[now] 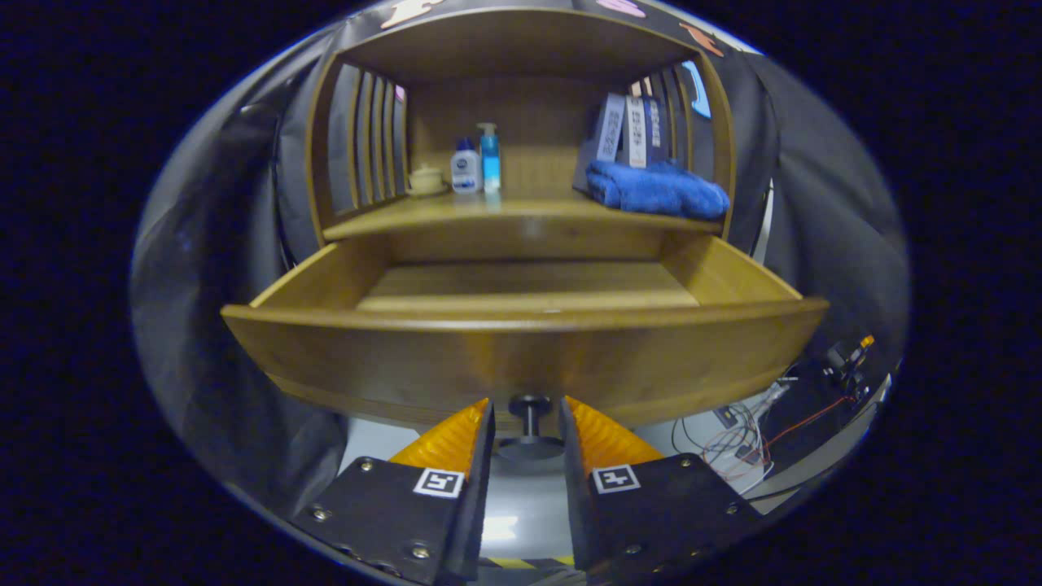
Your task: Pull open the drawer, take out the items inside it, and place them on the countertop above the cabinet.
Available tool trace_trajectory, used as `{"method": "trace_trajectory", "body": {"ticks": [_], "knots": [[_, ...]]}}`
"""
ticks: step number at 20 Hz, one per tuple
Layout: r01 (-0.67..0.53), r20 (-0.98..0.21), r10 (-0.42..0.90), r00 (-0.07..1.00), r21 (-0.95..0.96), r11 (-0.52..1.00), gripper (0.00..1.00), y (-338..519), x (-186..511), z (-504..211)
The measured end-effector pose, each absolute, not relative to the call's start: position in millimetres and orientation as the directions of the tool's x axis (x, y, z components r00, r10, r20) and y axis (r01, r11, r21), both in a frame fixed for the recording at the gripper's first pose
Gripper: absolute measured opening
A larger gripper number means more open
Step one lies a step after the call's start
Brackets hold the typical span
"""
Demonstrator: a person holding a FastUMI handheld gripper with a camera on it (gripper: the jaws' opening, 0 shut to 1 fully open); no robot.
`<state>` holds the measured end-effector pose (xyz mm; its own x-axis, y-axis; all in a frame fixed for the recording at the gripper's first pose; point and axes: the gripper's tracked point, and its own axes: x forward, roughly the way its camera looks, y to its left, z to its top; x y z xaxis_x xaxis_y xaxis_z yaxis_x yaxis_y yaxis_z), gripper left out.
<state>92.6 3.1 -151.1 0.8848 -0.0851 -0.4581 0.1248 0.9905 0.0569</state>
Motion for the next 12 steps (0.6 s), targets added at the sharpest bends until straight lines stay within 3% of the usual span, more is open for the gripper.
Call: {"method": "trace_trajectory", "body": {"ticks": [3, 5, 12], "knots": [[0.107, -0.356, -0.093, 0.930, 0.019, 0.994, 0.43, 8.3, 98.4, -87.2], [0.088, -0.349, -0.082, 0.934, 0.000, 0.996, 0.43, 9.2, 118.3, -71.9], [0.154, -0.645, -0.111, 0.757, 0.011, 0.988, 0.43, -12.4, 195.8, -124.7]]}}
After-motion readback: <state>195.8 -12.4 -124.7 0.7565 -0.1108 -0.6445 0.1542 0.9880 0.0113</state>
